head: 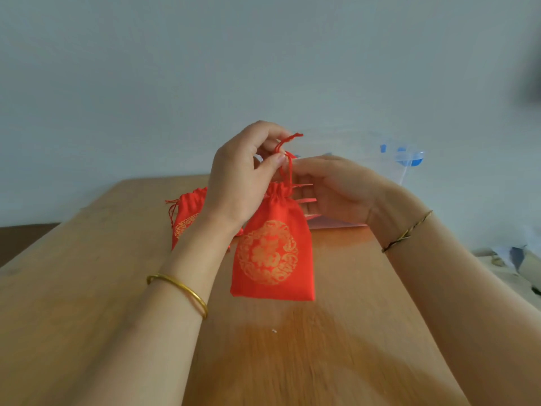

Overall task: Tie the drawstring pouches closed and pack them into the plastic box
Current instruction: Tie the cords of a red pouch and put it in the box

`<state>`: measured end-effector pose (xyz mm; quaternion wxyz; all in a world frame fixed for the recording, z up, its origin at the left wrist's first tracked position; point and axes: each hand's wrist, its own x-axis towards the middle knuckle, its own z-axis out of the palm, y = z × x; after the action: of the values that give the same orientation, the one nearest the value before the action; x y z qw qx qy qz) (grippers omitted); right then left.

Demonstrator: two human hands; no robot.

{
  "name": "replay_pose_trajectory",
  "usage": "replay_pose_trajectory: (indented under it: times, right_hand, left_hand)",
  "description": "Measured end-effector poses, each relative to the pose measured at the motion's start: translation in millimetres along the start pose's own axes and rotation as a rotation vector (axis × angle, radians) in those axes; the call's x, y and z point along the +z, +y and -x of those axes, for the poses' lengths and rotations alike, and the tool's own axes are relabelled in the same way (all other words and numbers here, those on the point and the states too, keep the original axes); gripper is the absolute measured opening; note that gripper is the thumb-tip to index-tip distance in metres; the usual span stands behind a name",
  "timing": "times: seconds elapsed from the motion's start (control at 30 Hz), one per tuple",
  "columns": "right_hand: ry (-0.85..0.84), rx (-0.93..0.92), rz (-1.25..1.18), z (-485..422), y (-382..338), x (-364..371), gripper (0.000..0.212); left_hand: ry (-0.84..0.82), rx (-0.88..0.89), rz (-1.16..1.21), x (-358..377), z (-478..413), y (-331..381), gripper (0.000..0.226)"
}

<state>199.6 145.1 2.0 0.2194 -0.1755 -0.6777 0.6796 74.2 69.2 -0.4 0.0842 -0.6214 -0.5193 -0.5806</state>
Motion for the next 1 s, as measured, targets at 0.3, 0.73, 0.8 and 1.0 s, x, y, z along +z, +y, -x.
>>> replay_pose_trajectory:
  times: [0.3, 0.73, 0.8, 1.0]
  right_hand:
    - [0.248, -0.094, -0.050, -5.6, -3.1, 1.1, 0.023]
    - [0.478, -0.026, 0.447, 8.2, -13.4, -11.2, 0.021]
    - [0.519, -0.012, 0.626, 10.8, -13.3, -14.1, 0.020]
    - [0.585, 0.121, 1.167, 5.7, -0.4, -19.9, 0.023]
  left_hand:
    - [0.014, -0.160, 0.174, 3.5, -1.4, -4.9, 0.018]
    - [0.090, -0.628, 0.233, -3.2, -2.1, -14.9, 0.026]
    - [0.115, -0.679, 0.225, -4.5, -4.3, -18.0, 0.024]
    - [0.114, -0.705, 0.687, -2.3, -2.8, -6.2, 0.032]
